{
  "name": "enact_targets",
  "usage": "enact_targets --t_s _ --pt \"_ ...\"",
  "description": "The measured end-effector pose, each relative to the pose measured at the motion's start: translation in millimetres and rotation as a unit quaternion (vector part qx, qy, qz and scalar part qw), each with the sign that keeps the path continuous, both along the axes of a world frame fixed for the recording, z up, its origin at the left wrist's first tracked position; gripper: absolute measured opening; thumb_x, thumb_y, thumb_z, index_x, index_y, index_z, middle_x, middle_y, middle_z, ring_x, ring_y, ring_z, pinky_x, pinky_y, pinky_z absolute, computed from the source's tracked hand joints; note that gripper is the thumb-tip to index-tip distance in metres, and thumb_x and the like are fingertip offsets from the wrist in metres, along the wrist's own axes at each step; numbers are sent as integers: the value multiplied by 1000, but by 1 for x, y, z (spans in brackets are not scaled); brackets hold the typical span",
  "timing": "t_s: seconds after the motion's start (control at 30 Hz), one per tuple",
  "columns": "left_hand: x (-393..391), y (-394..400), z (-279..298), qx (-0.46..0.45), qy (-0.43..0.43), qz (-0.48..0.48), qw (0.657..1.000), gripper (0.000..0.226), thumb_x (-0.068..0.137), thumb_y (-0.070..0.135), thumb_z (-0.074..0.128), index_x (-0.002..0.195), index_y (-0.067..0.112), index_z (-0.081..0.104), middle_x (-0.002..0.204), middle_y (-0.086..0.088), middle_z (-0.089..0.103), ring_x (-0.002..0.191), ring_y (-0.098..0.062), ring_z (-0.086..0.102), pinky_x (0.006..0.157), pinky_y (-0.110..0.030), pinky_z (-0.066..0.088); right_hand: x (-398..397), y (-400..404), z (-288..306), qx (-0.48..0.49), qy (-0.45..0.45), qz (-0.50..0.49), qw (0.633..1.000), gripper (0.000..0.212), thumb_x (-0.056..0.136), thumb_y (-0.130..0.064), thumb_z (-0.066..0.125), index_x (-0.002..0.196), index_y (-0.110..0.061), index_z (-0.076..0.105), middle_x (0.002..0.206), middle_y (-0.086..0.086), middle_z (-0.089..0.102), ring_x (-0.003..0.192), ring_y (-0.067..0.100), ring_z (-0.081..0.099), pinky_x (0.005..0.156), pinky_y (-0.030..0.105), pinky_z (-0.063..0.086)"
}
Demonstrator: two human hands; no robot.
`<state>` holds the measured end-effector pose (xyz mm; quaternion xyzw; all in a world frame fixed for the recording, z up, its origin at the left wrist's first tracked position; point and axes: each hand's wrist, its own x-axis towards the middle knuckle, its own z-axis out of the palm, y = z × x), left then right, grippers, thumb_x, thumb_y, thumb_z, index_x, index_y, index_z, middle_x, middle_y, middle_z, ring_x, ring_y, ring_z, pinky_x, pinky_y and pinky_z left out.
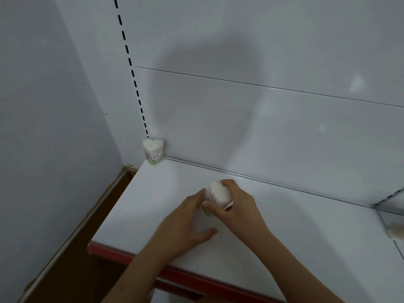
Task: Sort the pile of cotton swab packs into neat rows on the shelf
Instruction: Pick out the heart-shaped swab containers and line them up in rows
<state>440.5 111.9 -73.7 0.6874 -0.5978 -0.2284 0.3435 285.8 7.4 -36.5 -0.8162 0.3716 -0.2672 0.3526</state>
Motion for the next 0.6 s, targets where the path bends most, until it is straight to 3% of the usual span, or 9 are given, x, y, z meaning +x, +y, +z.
enact_targets --t_s 0.07,0.13,0.2,0.27,0.37,0.43,0.53,0.6 --pt "-5 -4 1 -55 65 71 994 60 82 45 75 135 34 50 125 21 60 106 4 62 92 -24 54 7 4 1 38 -30 -2 999 61 74 -56 78 125 -35 51 107 -20 62 94 -8 59 73 8 46" --pt "2 -3 6 -72 100 121 985 46 85 34 76 126 31 57 114 17 66 96 0 65 85 -23 56 13 7 2 89 -61 3 994 74 73 -52 81 135 -35 44 116 -19 60 96 -4 63 73 12 51" --pt "9 0 11 -68 92 129 985 47 85 33 77 127 30 57 114 18 65 98 2 64 85 -16 53 20 10 2 117 -85 -3 989 70 74 -44 83 132 -32 47 116 -18 61 97 -1 64 73 15 53" --pt "18 3 13 -52 82 113 989 49 85 31 78 128 33 54 115 21 63 101 5 61 85 -12 49 30 13 1 122 -103 -8 987 51 76 -36 84 117 -28 56 110 -17 65 99 0 65 73 18 55" --pt "44 5 13 -10 59 89 994 67 83 28 79 138 37 42 124 22 53 111 7 53 90 -7 43 52 7 0 123 -107 -13 987 41 77 -33 84 109 -28 61 104 -16 68 97 -1 65 75 17 54" --pt "65 2 12 -29 30 138 990 70 82 23 79 141 31 42 125 14 52 112 1 52 95 -13 43 72 -4 0 107 -104 -24 988 44 76 -36 84 112 -27 60 107 -14 66 97 1 63 79 19 53" --pt "99 -16 10 -102 -11 284 953 68 82 23 80 140 15 47 127 0 53 118 -16 52 99 -25 42 106 -23 -3 71 -85 -22 994 55 77 -35 82 123 -23 56 114 -1 59 98 12 61 82 25 52" --pt "118 -33 9 -97 1 322 942 81 81 29 82 147 9 39 140 -8 49 129 -23 48 107 -35 42 127 -33 -9 52 -73 -24 996 56 78 -37 81 125 -20 55 113 2 58 96 15 61 83 30 53"
